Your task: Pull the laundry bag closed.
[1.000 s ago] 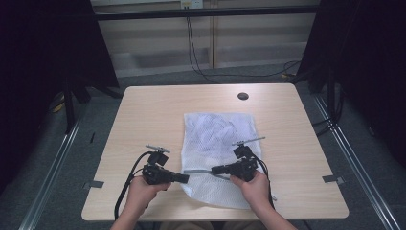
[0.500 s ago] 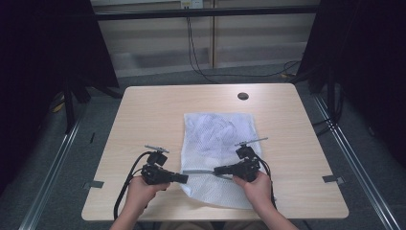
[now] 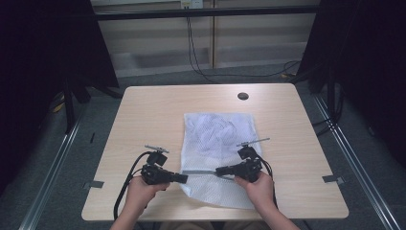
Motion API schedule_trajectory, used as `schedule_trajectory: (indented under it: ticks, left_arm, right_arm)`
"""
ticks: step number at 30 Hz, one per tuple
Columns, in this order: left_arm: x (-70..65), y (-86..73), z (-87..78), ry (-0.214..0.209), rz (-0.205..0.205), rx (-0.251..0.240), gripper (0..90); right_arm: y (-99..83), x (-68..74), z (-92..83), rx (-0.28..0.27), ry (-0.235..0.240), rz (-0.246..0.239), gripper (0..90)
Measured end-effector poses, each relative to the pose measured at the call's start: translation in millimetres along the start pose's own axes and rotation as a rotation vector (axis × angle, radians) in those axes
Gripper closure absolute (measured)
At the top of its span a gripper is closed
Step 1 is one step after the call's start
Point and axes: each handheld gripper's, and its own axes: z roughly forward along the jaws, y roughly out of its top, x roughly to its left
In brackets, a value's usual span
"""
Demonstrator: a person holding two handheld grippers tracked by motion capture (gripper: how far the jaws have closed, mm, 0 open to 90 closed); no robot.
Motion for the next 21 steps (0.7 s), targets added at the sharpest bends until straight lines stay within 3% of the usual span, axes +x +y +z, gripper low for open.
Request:
schedule_trajectory:
  ticks: [10, 18, 21]
  left_arm:
    - [0.1, -0.1, 0.3, 0.004, 0.013, 0.013, 88.2]
    - [1.0, -0.4, -1.0, 0.019, -0.007, -0.001, 88.3]
    - [4.1, -1.5, -4.1, 0.014, -0.01, -0.004, 88.3]
  right_arm:
    - [-1.7, -2.8, -3.6, -0.004, 0.005, 0.003, 87.0]
    - [-1.1, -5.2, -5.9, -0.001, -0.01, 0.0, 87.0]
    - [-1.7, -10.6, -10.7, -0.012, -0.012, 0.02, 87.0]
